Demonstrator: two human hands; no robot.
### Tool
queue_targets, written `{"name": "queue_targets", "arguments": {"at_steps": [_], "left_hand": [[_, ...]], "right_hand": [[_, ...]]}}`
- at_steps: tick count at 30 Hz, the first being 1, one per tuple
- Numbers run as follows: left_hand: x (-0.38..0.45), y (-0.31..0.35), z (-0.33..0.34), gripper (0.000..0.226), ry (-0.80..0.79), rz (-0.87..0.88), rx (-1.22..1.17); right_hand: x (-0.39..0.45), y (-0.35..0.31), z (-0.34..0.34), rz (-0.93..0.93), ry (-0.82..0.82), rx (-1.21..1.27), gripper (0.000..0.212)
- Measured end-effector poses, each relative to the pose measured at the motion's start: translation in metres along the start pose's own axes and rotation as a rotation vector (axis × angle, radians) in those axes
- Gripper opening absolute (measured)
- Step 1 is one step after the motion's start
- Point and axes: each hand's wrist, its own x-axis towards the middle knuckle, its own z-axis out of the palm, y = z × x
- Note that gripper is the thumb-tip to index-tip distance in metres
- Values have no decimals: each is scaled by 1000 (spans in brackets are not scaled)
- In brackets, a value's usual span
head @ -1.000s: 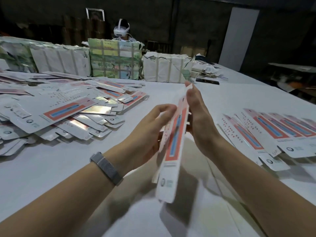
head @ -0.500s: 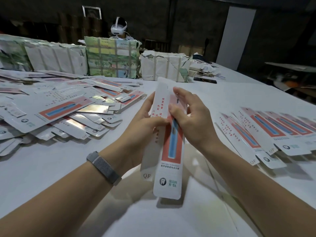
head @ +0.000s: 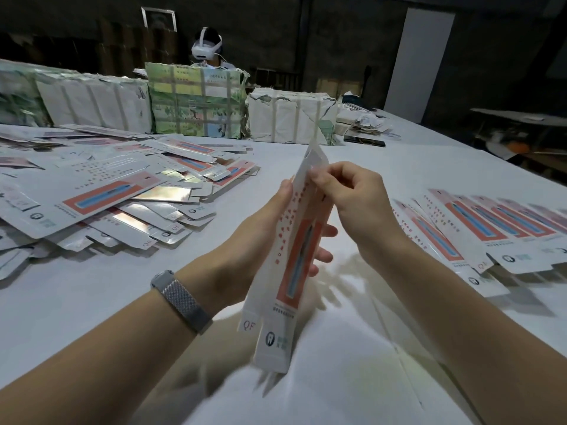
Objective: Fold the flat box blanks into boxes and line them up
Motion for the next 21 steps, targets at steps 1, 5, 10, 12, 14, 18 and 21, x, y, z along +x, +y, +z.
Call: {"name": "queue_targets", "arguments": {"at_steps": [1, 5, 10, 12, 14, 18, 21], "left_hand": [[0, 1, 0, 67, 1, -1, 12], [-2, 4, -2, 64, -12, -2, 62], [-3, 5, -2, 69, -106, -47, 1], [-2, 4, 0, 70, -118, -54, -21], [0, 3, 2, 68, -69, -50, -28], [0, 2, 2, 69, -47, -35, 39], [-2, 2, 3, 78, -32, 36, 181]], "right_hand": [[1, -2, -2, 16, -22, 0, 26], [3, -7, -8, 63, -120, 49, 23], [7, -21, -22, 164, -243, 67, 24], [8, -24, -27, 209, -246, 39, 24], [9, -29, -30, 237, -232, 35, 26], [7, -30, -27, 170, -214, 49, 28], [1, -26, -16, 74, -160, 43, 23]]}}
